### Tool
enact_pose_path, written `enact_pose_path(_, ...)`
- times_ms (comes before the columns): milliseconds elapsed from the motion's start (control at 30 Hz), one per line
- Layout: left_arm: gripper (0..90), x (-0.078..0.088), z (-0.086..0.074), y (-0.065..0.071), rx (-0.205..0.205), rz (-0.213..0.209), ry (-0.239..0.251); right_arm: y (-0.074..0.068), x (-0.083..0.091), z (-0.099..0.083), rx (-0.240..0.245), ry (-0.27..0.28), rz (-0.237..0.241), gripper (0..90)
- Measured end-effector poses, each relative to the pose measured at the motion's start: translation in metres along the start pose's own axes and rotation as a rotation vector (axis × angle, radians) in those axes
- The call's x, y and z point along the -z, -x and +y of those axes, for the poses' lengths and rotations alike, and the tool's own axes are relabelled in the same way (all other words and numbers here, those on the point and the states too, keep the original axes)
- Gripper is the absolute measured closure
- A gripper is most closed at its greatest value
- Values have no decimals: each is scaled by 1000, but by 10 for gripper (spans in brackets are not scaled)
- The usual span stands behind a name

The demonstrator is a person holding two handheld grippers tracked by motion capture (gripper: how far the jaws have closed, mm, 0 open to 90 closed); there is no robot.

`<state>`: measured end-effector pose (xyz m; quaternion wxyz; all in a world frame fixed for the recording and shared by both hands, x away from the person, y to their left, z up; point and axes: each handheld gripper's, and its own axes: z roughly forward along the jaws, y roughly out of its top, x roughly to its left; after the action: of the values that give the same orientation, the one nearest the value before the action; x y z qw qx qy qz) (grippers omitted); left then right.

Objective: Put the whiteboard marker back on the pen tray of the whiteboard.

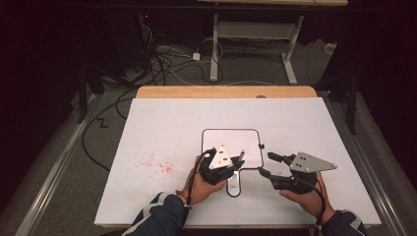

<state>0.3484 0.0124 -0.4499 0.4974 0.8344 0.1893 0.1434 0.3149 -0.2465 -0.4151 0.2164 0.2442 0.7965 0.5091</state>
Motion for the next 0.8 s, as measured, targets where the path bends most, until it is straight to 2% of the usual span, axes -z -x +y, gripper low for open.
enact_pose_path(133, 785, -2, 2, 3, -4, -9, 3, -6, -7, 8, 2, -5, 5, 440)
enact_pose_path(233, 785, -5, 4, 6, -11, -16, 10, -7, -13, 11, -12, 3, 30, 447)
enact_pose_path(467, 785, -5, 6, 14, -19, -35, 26, -11, -24, 15, -28, -11, 57, 524)
enact_pose_path(667, 785, -7, 7, 17, -19, -52, 29, -10, -27, 14, -43, 0, 58, 689)
enact_pose_path(733, 784, -8, 7, 17, -6, -57, 31, -7, -27, 13, -52, 9, 74, 764)
enact_pose_path(800, 784, -9, 7, 17, 1, -58, 30, -7, -27, 13, -53, 5, 74, 795)
